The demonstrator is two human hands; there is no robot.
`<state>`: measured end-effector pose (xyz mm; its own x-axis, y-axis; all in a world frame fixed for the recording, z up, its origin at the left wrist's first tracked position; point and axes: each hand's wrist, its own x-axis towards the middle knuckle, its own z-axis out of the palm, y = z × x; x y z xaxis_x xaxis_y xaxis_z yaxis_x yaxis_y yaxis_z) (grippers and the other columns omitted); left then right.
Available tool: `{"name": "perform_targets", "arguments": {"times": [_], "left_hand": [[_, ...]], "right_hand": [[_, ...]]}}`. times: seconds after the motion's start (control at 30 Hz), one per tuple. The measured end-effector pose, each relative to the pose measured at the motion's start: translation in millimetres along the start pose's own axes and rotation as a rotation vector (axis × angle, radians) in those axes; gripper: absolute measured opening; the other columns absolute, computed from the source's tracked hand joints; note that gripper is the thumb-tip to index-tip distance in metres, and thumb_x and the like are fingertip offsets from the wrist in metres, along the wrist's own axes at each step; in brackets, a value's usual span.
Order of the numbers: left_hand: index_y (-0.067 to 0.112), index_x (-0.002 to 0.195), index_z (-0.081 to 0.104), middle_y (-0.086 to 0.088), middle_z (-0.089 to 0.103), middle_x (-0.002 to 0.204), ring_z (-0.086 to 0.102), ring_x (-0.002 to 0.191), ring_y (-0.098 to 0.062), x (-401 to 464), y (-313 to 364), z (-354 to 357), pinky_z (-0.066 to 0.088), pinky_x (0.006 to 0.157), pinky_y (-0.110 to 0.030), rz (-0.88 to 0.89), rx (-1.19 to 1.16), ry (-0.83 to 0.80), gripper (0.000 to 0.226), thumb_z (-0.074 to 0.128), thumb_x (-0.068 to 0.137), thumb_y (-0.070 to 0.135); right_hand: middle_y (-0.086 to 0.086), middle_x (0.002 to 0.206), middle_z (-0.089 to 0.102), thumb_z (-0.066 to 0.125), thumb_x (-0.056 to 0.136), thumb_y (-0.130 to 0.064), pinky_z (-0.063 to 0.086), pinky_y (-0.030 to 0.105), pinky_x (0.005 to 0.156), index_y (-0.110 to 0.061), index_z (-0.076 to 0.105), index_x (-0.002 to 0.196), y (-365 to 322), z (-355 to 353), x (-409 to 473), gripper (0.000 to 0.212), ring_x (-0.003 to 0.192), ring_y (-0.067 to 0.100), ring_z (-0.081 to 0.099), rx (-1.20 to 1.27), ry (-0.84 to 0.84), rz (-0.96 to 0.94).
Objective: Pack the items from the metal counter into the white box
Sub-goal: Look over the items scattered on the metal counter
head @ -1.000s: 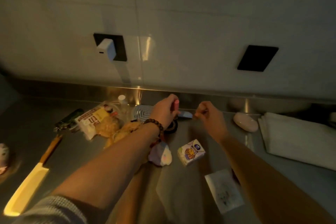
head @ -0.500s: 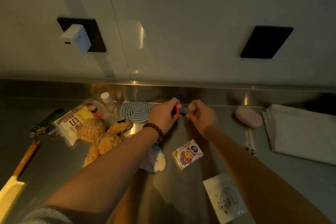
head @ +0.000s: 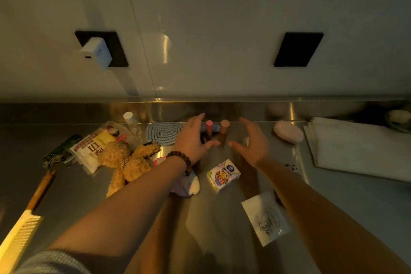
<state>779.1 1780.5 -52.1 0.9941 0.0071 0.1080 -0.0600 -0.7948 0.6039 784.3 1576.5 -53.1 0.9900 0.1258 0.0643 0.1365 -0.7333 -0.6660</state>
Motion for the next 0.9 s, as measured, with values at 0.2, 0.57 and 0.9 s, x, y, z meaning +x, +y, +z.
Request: {"name": "perform_targets", "arguments": {"times": [0.2, 0.57, 0.9], "left_hand": [[0.017, 0.138, 0.037, -0.005, 0.039, 0.144, 0.033, 0.132, -0.021, -57, 32, -9, 0.028, 0.108, -0.039, 0.353, 0.07, 0.154, 0.069, 0.052, 0.083, 0.055], [0.017, 0.146, -0.015, -0.011, -0.023, 0.153, -0.028, 0.137, -0.03, -128, 65, 74, -0.017, 0.11, -0.052, 0.222, 0.502, -0.354, 0.132, 0.021, 0.05, 0.099], [0.01, 0.146, -0.014, -0.014, -0.025, 0.152, -0.03, 0.136, -0.033, -116, 55, 69, -0.014, 0.109, -0.056, 0.068, 0.586, -0.37, 0.139, 0.018, 0.045, 0.1]], "right_hand": [[0.023, 0.145, 0.036, 0.076, 0.076, -0.036, 0.033, 0.054, 0.107, -0.005, 0.044, 0.138, 12, -45, -77, 0.076, 0.136, 0.036, 0.033, -0.185, 0.275, -0.134], [0.006, 0.155, -0.028, 0.035, 0.071, -0.085, -0.009, 0.056, 0.112, -0.04, -0.021, 0.144, 70, -29, -161, 0.103, 0.14, 0.028, -0.026, -0.535, -0.039, 0.221], [0.007, 0.153, -0.029, 0.017, 0.078, -0.082, -0.011, 0.06, 0.109, -0.032, -0.03, 0.139, 50, 5, -132, 0.092, 0.142, 0.029, -0.023, -0.566, -0.129, 0.209]]}}
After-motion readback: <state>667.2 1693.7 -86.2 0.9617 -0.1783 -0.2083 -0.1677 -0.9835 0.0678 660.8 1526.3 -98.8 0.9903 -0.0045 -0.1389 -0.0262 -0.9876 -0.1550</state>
